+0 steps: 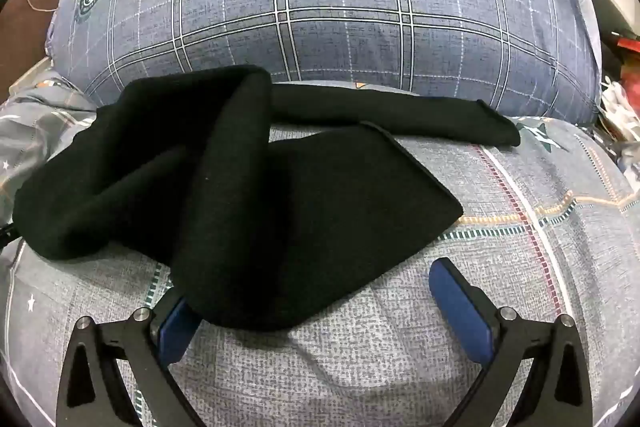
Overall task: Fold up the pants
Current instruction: 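Move both grippers over the black pants, positioning near the waistband and leg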
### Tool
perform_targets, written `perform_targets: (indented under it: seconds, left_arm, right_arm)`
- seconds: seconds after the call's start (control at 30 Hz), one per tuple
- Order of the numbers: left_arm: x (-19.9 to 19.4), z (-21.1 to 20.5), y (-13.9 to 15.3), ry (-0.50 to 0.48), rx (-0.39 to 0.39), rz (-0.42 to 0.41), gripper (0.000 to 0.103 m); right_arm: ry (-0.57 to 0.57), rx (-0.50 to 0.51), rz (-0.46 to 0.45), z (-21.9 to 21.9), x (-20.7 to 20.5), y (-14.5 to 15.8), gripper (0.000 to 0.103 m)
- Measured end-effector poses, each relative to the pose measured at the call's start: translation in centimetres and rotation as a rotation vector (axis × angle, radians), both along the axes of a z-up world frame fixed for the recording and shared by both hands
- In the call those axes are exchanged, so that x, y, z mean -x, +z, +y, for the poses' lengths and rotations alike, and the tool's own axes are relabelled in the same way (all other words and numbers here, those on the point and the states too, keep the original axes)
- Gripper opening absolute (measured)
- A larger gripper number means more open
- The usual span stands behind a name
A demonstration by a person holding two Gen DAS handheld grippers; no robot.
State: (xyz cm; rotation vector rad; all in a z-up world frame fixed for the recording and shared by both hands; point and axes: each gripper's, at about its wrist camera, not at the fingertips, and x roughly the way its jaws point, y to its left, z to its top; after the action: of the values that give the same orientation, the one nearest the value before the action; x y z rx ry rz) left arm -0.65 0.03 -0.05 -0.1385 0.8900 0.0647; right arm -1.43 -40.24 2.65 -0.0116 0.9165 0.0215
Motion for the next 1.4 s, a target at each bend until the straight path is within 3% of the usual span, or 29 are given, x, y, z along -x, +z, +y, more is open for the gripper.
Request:
perform_targets:
  seconds: [0.27, 0.47, 0.6, 0.63, 0.83, 0.9, 1.03, 1.4]
  left_arm:
    - [-0.1, 0.3, 0.1, -0.002, -0.002, 0.005, 0.102]
    - [-0.1, -0.2, 0.9, 0.012, -0.028, 0.074, 0.099]
    - [1.9, -1.7, 3.0, 0.015, -0.084, -0.055, 0.096]
    - [2.7, -2.2, 4.0, -0.001, -0.067, -0.092, 0.096]
    - [4.1, -4.8, 7.4, -0.069, -0.084, -0.141, 0.096]
    - [3.8, -5.3, 7.9, -0.083, -0.045, -0.123, 0.096]
    - [3.5, -6.6, 8.3, -0.110, -0.049, -0.116, 0.096]
    - [4.3, -8.3, 8.2, -0.127, -0.039, -0.128, 0.096]
  right_arm:
    - [0.002, 0.017, 0.002, 0.5, -0.1, 0.0, 0.103]
    - [0.042, -0.015, 0.037, 0.1, -0.1, 0.4, 0.103]
    - [0.009, -0.099, 0.027, -0.2, 1.4, 1.7, 0.095]
    - [0.012, -0.133, 0.008, 0.0, 2.0, 2.3, 0.095]
    - [0.085, -0.129, -0.114, 2.9, 5.2, 4.8, 0.095]
    - [0.107, -0.159, -0.140, 3.4, 5.6, 5.4, 0.095]
    - [0.129, -0.174, -0.162, 4.4, 6.5, 6.2, 0.095]
    - [0.123, -0.223, -0.085, 4.2, 6.4, 6.7, 0.095]
